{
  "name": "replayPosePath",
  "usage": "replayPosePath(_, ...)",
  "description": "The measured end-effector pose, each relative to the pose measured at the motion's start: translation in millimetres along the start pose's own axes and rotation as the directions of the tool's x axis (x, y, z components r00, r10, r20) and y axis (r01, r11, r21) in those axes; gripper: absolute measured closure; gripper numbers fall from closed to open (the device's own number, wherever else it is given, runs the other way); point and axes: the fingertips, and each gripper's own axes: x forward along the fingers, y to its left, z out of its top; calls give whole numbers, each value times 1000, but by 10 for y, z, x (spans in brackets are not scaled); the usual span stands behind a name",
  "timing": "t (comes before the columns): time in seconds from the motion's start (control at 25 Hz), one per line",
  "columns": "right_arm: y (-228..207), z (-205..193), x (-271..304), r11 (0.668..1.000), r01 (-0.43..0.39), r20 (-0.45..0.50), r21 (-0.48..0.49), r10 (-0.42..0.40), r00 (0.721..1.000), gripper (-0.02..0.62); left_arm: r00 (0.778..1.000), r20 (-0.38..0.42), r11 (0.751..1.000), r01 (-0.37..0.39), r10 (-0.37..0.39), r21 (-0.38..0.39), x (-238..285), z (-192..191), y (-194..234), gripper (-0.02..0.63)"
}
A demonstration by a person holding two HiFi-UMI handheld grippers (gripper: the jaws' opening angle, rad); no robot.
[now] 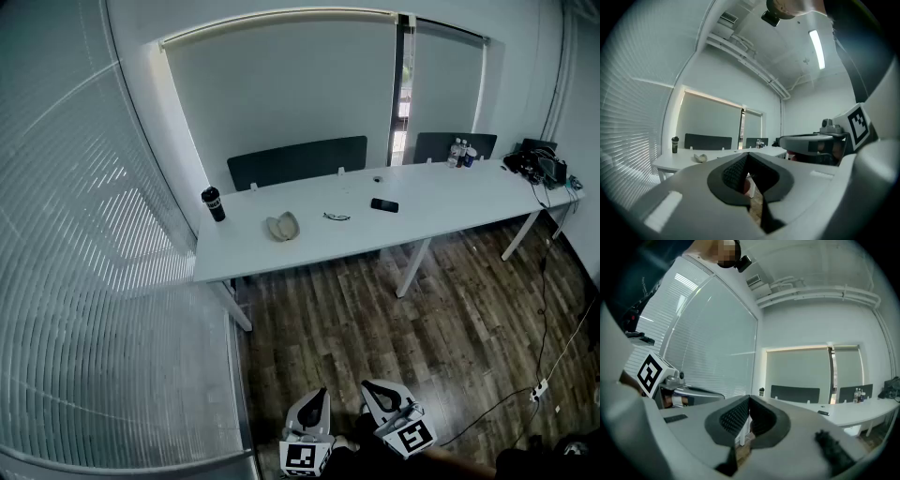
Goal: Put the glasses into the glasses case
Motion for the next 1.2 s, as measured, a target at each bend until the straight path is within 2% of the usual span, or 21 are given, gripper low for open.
replayPosePath(0.2,-207,-36,74,1000,-3,-12,5,3,1000,588,1000,-9,999,-28,28,-33,253,38,119,598)
replayPosePath(0.56,-826,-153,192,999,12,-15,43,-11,1000,588,999,-42,1000,-16,16,5,786,-12,-14,598)
replayPosePath(0.68,-1068,-84,286,995,22,7,93,-23,1000,588,996,-84,998,-46,43,-30,957,107,-9,598)
replayPosePath(0.76,-1240,-44,306,987,26,24,156,-31,999,588,994,-96,999,-50,47,-20,1066,146,-33,598)
replayPosePath(0.88,-1479,-42,372,980,40,29,194,-46,999,588,997,-70,999,-39,40,28,1259,154,6,598)
replayPosePath(1.0,-1654,-30,462,981,25,52,195,-35,998,588,996,-67,998,-64,64,11,1434,260,90,598)
replayPosePath(1.2,-1854,-70,520,982,-14,77,190,-1,997,588,993,-52,994,-101,102,35,1581,266,130,598)
